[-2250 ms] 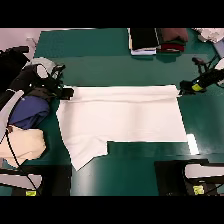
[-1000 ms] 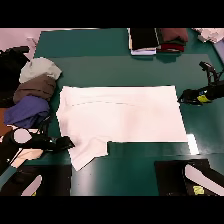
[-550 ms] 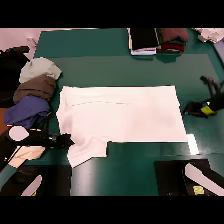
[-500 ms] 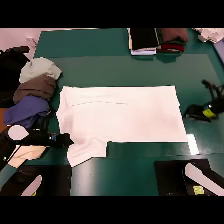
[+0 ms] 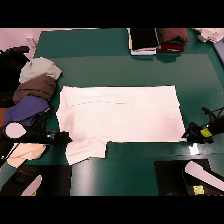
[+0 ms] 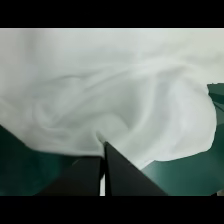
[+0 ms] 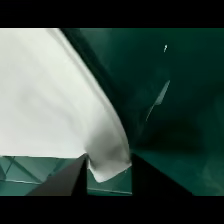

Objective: Fold the shirts.

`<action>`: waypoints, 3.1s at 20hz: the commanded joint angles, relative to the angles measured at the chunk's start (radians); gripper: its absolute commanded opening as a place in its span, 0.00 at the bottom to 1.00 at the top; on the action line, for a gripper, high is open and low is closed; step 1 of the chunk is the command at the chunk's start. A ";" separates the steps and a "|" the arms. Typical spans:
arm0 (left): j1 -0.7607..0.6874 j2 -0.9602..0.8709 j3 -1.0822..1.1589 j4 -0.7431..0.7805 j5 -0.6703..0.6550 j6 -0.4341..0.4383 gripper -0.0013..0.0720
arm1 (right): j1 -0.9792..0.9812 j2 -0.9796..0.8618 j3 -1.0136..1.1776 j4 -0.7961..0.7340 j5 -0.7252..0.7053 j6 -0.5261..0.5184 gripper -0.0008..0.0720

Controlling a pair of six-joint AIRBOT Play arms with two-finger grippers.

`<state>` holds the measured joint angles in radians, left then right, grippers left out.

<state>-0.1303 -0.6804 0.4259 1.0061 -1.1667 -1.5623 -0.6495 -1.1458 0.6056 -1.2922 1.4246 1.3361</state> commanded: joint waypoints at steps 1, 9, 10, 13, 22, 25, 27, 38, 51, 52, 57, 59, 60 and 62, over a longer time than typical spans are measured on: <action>0.000 0.001 0.005 0.024 -0.007 0.001 0.05 | 0.091 -0.029 0.003 0.014 -0.058 -0.013 0.22; 0.000 0.181 0.119 0.192 -0.304 -0.064 0.05 | 0.208 0.231 0.122 -0.154 0.125 -0.013 0.03; 0.000 0.190 0.139 0.192 -0.321 -0.063 0.05 | 0.208 0.267 0.135 -0.178 0.138 -0.011 0.03; 0.000 0.174 0.206 0.198 -0.239 -0.051 0.05 | 0.209 0.294 0.202 -0.150 0.121 0.010 0.03; 0.000 -0.372 0.515 0.282 0.158 0.032 0.05 | 0.372 -0.130 0.607 -0.087 0.015 0.073 0.03; 0.000 -0.559 0.637 0.293 0.199 0.037 0.05 | 0.406 -0.273 0.737 -0.079 0.011 0.081 0.03; 0.000 -0.632 0.682 0.293 0.229 0.038 0.05 | 0.411 -0.356 0.809 -0.026 0.010 0.081 0.03; 0.000 -0.644 0.799 0.263 0.135 0.035 0.29 | 0.321 -0.513 0.912 0.149 0.043 -0.044 0.65; -0.178 -0.710 0.792 0.040 0.272 0.037 0.05 | 0.239 -0.610 0.646 0.461 -0.072 -0.216 0.31; -0.212 -0.729 0.792 0.040 0.301 0.019 0.05 | 0.266 -0.610 0.662 0.459 -0.066 -0.222 0.15; -0.390 -0.868 0.833 0.027 0.457 -0.009 0.05 | 0.321 -0.503 0.848 0.462 0.042 -0.176 0.03; -0.435 -0.953 0.925 0.025 0.453 -0.009 0.05 | 0.354 -0.426 0.928 0.462 0.050 -0.130 0.03; -0.452 -0.995 0.974 0.024 0.443 -0.010 0.05 | 0.378 -0.388 0.967 0.462 0.052 -0.111 0.03; -0.480 -1.076 1.061 0.024 0.430 -0.011 0.05 | 0.431 -0.325 1.029 0.463 0.053 -0.074 0.03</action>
<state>-0.5556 -1.6516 1.3811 1.0340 -0.7437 -1.5688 -0.2775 -1.5555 1.5425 -0.8333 1.4639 1.2022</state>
